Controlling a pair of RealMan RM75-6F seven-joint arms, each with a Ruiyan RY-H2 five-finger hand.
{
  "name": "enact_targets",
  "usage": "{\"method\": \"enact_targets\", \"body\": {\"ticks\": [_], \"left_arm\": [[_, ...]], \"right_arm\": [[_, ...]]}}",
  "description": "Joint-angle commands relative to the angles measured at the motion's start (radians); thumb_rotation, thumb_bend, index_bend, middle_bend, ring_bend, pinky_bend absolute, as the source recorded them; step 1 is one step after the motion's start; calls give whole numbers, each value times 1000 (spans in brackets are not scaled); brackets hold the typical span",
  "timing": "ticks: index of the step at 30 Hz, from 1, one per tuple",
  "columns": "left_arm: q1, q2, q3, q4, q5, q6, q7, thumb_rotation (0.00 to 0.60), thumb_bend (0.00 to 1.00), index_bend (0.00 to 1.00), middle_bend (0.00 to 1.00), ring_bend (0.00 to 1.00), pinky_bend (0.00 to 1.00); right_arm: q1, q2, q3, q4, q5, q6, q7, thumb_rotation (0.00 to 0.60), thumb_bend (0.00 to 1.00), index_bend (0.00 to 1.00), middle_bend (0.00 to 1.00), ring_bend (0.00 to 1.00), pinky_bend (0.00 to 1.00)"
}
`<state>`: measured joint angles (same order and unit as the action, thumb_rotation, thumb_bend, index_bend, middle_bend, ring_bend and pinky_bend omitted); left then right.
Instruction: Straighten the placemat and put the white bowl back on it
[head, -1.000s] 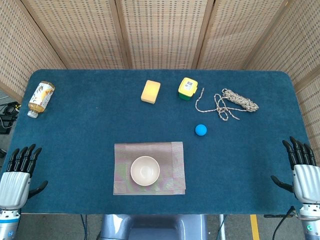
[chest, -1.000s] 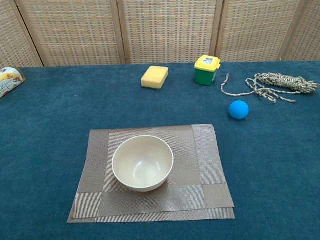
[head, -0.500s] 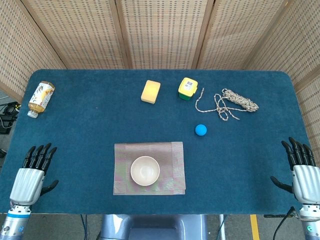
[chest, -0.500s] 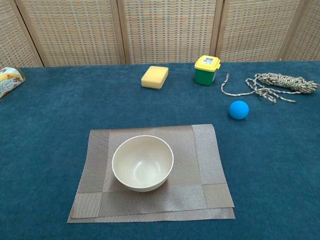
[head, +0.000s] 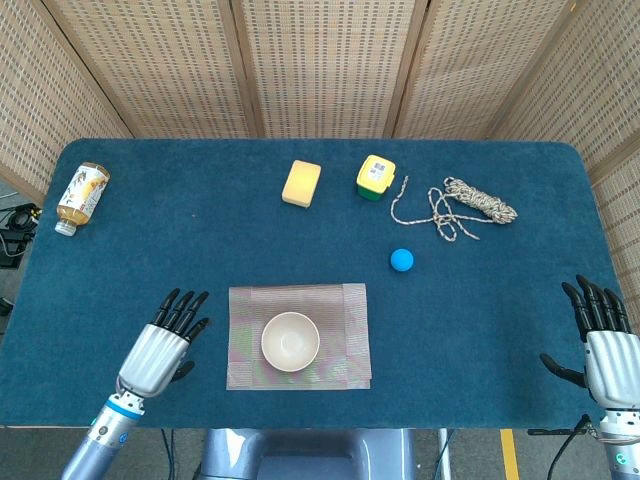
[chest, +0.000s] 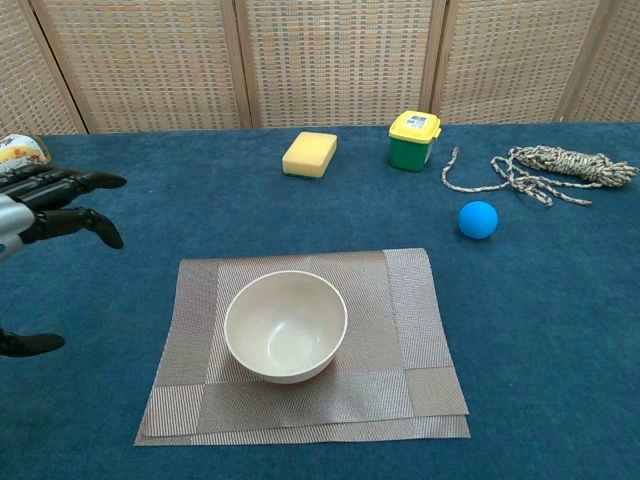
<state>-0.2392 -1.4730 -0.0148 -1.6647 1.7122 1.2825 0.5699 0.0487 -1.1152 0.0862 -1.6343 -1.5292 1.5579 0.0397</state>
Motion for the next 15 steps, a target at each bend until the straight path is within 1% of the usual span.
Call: {"method": "enact_targets", "body": {"ticks": [1, 7, 15], "left_arm": [[-36, -47, -15, 6, -31, -52, 43, 600, 105, 323, 0, 0, 0], [-73, -109, -27, 19, -56, -99, 103, 600, 109, 368, 0, 0, 0], [-128, -203, -52, 59, -137, -176, 179, 600, 114, 407, 0, 0, 0]], "right_arm": [[0, 3, 0, -1, -1, 1, 6, 600, 140, 0, 0, 0, 0], [-1, 12, 3, -1, 6, -3, 35, 600, 140, 0, 0, 0, 0], [-1, 30, 7, 4, 14, -9, 92, 600, 140, 0, 0, 0, 0]]}}
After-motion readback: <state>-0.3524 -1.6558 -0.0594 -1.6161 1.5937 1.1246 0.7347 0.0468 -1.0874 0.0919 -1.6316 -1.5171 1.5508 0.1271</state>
